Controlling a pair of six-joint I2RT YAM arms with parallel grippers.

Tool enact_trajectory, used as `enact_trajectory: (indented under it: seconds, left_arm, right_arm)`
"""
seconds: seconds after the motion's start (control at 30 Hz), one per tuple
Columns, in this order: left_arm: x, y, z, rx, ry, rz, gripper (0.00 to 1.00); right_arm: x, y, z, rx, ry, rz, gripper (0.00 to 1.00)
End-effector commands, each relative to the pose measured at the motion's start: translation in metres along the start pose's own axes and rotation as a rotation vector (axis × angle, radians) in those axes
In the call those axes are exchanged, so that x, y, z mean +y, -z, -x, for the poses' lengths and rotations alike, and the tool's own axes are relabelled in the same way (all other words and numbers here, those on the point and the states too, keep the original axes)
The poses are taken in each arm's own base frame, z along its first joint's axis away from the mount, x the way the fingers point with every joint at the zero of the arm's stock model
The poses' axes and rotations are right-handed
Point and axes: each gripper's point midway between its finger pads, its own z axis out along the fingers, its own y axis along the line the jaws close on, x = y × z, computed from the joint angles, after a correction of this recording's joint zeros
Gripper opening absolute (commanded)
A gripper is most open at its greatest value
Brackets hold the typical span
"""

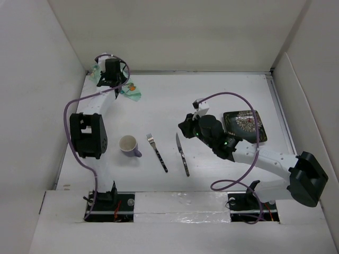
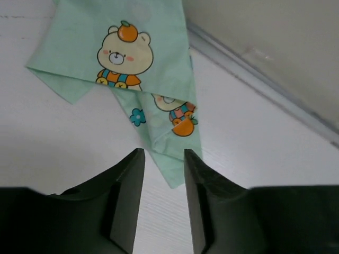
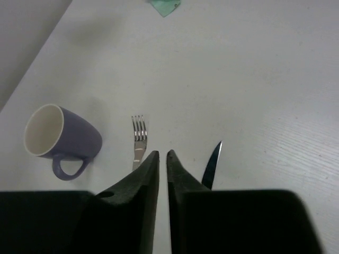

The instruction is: Set the dinner table for one person

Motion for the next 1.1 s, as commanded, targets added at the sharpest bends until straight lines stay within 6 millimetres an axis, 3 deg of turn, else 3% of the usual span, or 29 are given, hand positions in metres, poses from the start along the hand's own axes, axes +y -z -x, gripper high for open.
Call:
enact_trajectory:
  seconds: [0.0, 0.03, 0.07, 0.17, 0.3, 0.5, 0.63, 0.77, 0.8, 0.93, 0.97, 1.03, 1.07]
  left_arm:
    - [0.005, -0.007, -0.029, 0.158, -0.193, 0.041, 0.33]
    - [0.008, -0.018, -0.052, 0.211, -0.228, 0.062, 0.39]
    - [0.007, -0.019, -0.058, 0.226, -0.248, 0.069, 0.45]
    - [0.014, -0.030, -0.072, 0.260, -0.272, 0.102, 0.52]
    - [0.021, -0.043, -0.082, 0.269, -0.302, 0.131, 0.55]
    - [0.012, -0.069, -0.089, 0.268, -0.305, 0.116, 0.53]
    - [0.012, -0.085, -0.104, 0.296, -0.300, 0.117, 0.51]
    - [0.004, -0.094, -0.114, 0.320, -0.277, 0.083, 0.46]
    - [-0.001, -0.095, -0.107, 0.312, -0.267, 0.081, 0.45]
    - [-0.011, -0.103, -0.111, 0.322, -0.251, 0.050, 0.41]
    - [-0.015, -0.104, -0.113, 0.334, -0.245, 0.028, 0.27]
    - [-0.020, -0.107, -0.117, 0.348, -0.236, 0.005, 0.15]
    - [-0.024, -0.107, -0.119, 0.359, -0.228, -0.013, 0.04]
  right_arm:
    - [-0.001, -0.003, 0.016, -0.070, -0.022, -0.036, 0.29]
    - [-0.005, -0.005, 0.016, -0.067, -0.023, -0.045, 0.39]
    - [-0.004, -0.006, 0.015, -0.057, -0.025, -0.045, 0.51]
    - [0.000, -0.007, 0.013, -0.044, -0.024, -0.025, 0.58]
    - [0.007, -0.006, 0.011, -0.027, -0.011, 0.015, 0.58]
    - [0.015, -0.006, 0.008, -0.005, 0.004, 0.058, 0.58]
    - [0.019, -0.006, 0.008, -0.013, 0.006, 0.085, 0.58]
    - [0.019, -0.006, 0.009, -0.013, 0.006, 0.085, 0.58]
    - [0.019, -0.006, 0.009, -0.012, 0.006, 0.086, 0.57]
    - [0.023, -0.006, 0.007, -0.002, 0.012, 0.109, 0.57]
    - [0.024, -0.007, 0.006, 0.000, 0.007, 0.114, 0.57]
    - [0.026, -0.009, 0.005, 0.006, 0.008, 0.120, 0.57]
    - [0.026, -0.009, 0.004, 0.012, 0.009, 0.121, 0.56]
